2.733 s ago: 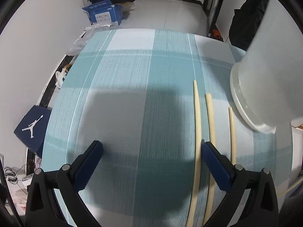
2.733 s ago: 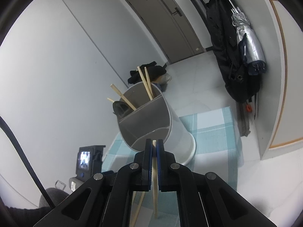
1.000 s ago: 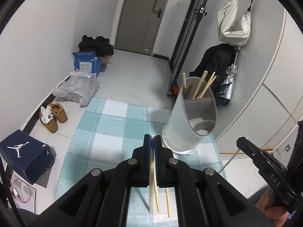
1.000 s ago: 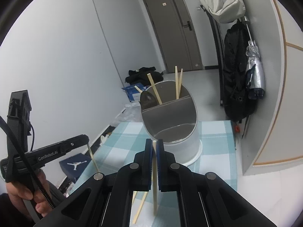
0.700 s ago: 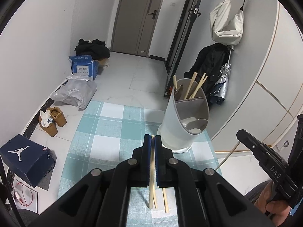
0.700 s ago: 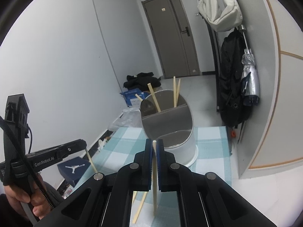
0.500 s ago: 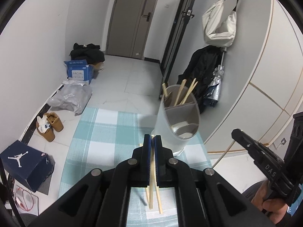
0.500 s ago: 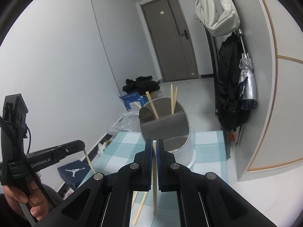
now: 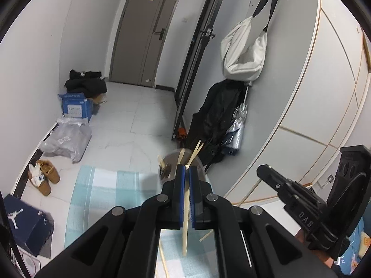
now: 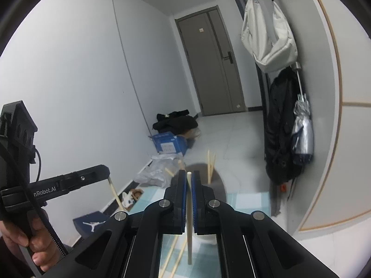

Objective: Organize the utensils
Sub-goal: 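Raise both held chopsticks up over the white holder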

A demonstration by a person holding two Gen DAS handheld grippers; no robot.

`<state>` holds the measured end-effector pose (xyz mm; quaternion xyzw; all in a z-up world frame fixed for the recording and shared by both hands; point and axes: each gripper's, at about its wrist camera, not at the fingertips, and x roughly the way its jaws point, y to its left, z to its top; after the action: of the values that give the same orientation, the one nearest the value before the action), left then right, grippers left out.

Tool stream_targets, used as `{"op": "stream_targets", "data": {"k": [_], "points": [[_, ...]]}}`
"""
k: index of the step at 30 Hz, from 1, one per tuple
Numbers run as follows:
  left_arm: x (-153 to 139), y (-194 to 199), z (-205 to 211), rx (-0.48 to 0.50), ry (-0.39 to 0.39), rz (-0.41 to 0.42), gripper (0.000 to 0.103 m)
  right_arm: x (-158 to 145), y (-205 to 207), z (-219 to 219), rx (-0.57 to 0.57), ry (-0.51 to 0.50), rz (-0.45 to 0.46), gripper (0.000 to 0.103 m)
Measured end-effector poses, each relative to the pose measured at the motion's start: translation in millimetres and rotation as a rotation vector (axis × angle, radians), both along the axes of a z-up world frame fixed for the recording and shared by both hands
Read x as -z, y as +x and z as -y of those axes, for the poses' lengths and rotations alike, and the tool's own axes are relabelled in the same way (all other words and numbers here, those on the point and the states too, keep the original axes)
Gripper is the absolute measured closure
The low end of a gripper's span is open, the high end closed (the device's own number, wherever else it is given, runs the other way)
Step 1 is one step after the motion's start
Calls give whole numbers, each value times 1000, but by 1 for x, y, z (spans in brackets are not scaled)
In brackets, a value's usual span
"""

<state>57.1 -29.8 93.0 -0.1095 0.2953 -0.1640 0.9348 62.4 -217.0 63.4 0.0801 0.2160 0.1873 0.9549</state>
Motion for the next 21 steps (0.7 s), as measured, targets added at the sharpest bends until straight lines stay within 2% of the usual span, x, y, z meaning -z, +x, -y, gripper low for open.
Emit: {"op": "stream_targets", "data": {"k": [13,21], "points": [[-45,55,1,-13,-82,32,103,-61,61,11,-12,-3,78,100],[-45,88,10,-33,-78,33,103,-66,104,19,-3,15,71,100]]}}
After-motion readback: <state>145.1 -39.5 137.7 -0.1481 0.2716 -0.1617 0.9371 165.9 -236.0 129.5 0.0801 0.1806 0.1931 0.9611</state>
